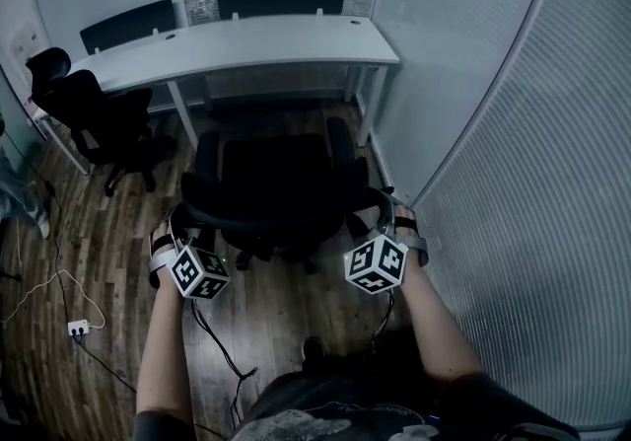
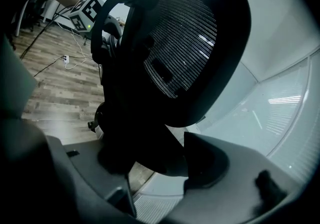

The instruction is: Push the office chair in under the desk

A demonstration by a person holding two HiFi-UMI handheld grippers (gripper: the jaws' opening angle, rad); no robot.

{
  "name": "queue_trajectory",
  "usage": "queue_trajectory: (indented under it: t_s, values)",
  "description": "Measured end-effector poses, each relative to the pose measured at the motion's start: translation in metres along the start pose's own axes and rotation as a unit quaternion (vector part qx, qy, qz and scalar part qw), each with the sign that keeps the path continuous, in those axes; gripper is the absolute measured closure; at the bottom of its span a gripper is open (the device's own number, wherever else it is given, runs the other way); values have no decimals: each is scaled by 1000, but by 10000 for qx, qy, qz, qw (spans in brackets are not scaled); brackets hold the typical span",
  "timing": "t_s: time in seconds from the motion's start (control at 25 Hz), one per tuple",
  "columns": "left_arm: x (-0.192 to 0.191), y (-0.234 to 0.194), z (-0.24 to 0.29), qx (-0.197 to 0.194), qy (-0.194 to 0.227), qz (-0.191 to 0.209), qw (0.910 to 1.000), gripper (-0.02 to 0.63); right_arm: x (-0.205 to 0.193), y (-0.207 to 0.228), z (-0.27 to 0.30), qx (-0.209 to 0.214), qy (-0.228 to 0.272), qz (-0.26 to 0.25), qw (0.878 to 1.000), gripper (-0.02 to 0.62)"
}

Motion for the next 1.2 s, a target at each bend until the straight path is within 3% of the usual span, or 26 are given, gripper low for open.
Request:
queue_trajectory:
  t_s: [0.52, 1.2]
  values:
    - [19, -32, 94, -46, -62, -3, 10000, 299, -7, 46, 89, 25, 62, -58, 10000, 311]
    - [41, -90, 240, -73, 422, 296, 9986, 318, -7, 118, 235, -26, -379, 52, 9993, 311]
Point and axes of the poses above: the fingertips, and each gripper's own axes: z forward along the fingers, y to its right, x out of its top, the point moved 5 cm from there along -z, backward along the fingers, and after that the axes turned 7 degrees about y, right-handed, at the moved point
